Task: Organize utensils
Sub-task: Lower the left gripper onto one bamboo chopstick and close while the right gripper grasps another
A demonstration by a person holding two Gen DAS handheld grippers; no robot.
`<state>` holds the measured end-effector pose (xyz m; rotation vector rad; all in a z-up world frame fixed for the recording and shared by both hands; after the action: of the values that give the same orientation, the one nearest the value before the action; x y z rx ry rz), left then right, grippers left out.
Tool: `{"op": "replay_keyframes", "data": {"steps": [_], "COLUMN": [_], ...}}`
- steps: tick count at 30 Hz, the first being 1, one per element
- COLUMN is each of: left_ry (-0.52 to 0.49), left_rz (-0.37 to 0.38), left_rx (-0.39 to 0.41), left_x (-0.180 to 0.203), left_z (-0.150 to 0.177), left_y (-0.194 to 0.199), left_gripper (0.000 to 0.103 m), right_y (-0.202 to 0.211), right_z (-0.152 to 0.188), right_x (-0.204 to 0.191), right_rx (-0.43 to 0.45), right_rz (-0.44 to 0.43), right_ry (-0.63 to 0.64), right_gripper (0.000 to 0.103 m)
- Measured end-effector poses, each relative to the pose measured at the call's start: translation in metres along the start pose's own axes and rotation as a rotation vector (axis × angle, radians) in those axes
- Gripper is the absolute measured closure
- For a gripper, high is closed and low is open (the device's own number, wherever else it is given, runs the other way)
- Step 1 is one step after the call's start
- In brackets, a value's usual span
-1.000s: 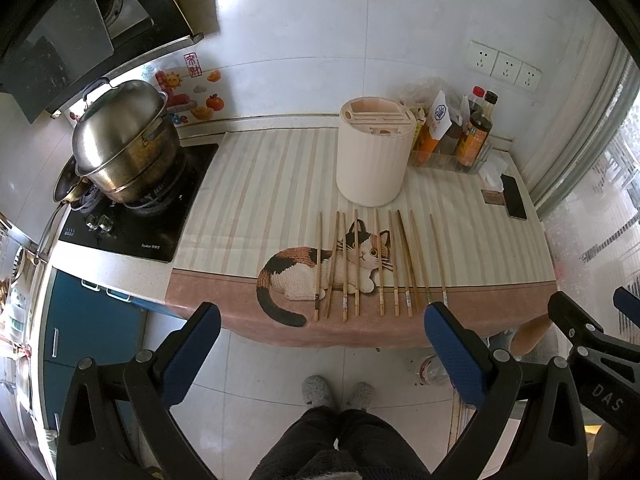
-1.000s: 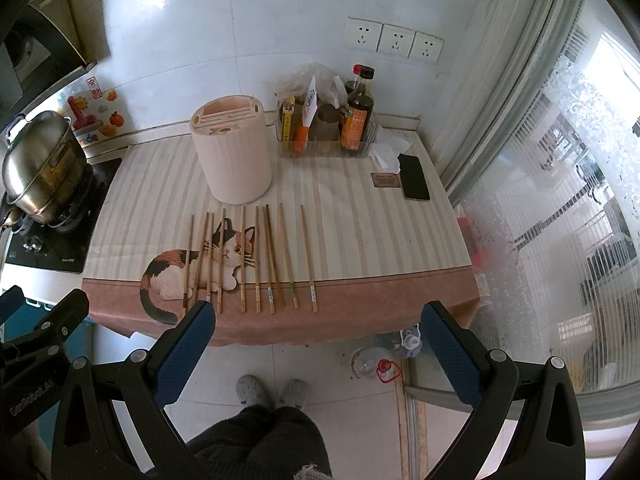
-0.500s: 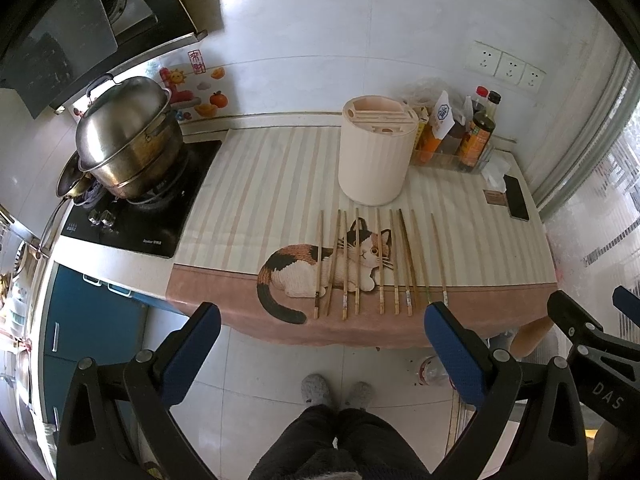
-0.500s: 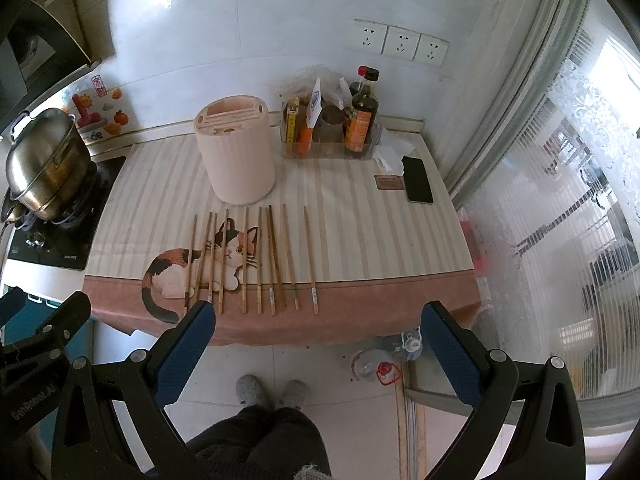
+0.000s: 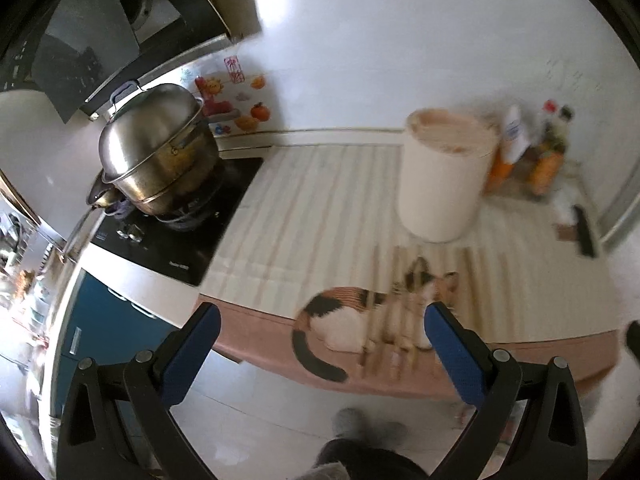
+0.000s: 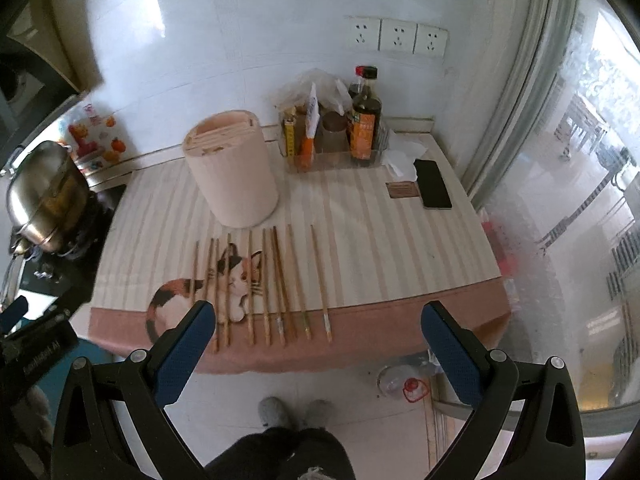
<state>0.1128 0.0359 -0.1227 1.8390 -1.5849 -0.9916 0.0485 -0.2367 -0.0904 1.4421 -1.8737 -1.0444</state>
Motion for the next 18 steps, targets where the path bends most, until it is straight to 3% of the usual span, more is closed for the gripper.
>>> {"op": "replay_keyframes", "data": {"steps": [4,9,10,12,14,18], "left_ry": [-0.03,-0.035,-0.031,-0.02,-0.02,-0.03], "left_rz": [-0.029,0.037,0.066,0.115,0.151,0.216], "left_rx": [-0.099,-0.259,-0.298,-0.375,-0.441,-0.513], "left_x": [-0.001,0.012,0.017,0.028,0.039,0.061], "left_z": [0.013,0.04,0.048,0.064,0.073,0.083], "left_y": [-0.068,-0.155,-0.17,-0.197,-0.217,-0.248], "left_gripper": [0.0,0.002,0.006,0.031,0.04,0.042], "right_y": [-0.05,-0.135,-0.15,-0.18,-0.21,-0.261], "right_z": [0.001,0.013,0.016,0.025,0.034,0.05], "right_x": [0.005,0.015,0.018,0.022,0.026,0.026], "right_rx": [-0.02,-0.121,-0.148,-0.196,-0.248,-0.338], "right_rz": [0.032,0.078,0.083,0.077,0.084,0.063], "right_ry": [-0.004,0.023,0.017,-0.003,-0.02,-0.044], "right_gripper": [0.001,0.021,0.026,0.031,0.036,0.048]}}
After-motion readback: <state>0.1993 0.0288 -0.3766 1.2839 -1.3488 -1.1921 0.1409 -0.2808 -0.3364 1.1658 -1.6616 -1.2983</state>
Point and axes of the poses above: each gripper's, at about its wrist camera, not at the fingertips, and y roughly against the way its jaws point, x to its right, z to its underside, the point moved 8 cm from there along -y, roughly the way its jaws point, and after that the axes turned 5 degrees about x, right-handed, at the moved point
